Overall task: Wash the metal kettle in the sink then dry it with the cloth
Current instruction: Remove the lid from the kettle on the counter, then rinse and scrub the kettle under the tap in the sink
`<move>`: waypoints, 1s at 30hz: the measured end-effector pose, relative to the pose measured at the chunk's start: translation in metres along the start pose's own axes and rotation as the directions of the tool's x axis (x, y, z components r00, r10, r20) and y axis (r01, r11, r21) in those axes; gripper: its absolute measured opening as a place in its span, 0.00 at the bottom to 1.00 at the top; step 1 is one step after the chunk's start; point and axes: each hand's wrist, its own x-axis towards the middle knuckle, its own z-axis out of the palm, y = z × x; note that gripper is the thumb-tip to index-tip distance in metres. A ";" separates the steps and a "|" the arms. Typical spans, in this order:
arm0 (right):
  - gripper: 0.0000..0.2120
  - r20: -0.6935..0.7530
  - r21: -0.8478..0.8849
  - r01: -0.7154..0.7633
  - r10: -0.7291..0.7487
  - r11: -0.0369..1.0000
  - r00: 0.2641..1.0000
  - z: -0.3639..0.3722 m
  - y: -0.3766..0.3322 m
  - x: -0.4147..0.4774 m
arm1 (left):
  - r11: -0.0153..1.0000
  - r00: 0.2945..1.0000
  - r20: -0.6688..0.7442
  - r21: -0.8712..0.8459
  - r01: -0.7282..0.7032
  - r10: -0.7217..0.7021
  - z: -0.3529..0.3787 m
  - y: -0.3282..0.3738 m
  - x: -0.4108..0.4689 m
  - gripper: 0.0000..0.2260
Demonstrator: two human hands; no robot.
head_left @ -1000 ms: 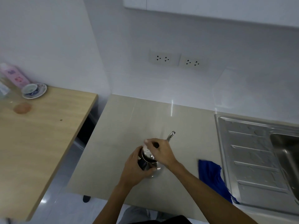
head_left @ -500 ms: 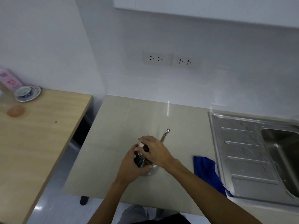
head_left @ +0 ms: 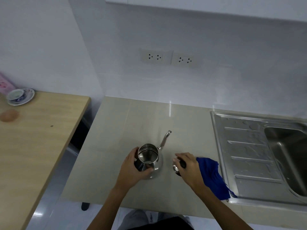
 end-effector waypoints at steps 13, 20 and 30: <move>0.30 0.111 -0.362 -0.025 0.070 0.932 0.991 0.051 0.065 -0.047 | 1.000 1.000 0.017 -0.005 0.025 -0.025 0.001 0.003 0.000 0.39; 0.24 0.098 -0.371 0.091 -0.059 0.924 0.993 0.056 0.072 -0.047 | 1.000 0.999 0.030 0.002 0.019 -0.019 0.000 0.006 0.000 0.39; 0.20 0.095 -0.353 0.012 0.023 0.936 0.995 0.050 0.052 -0.025 | 0.995 0.995 0.053 -0.056 0.083 -0.080 -0.003 0.005 -0.001 0.35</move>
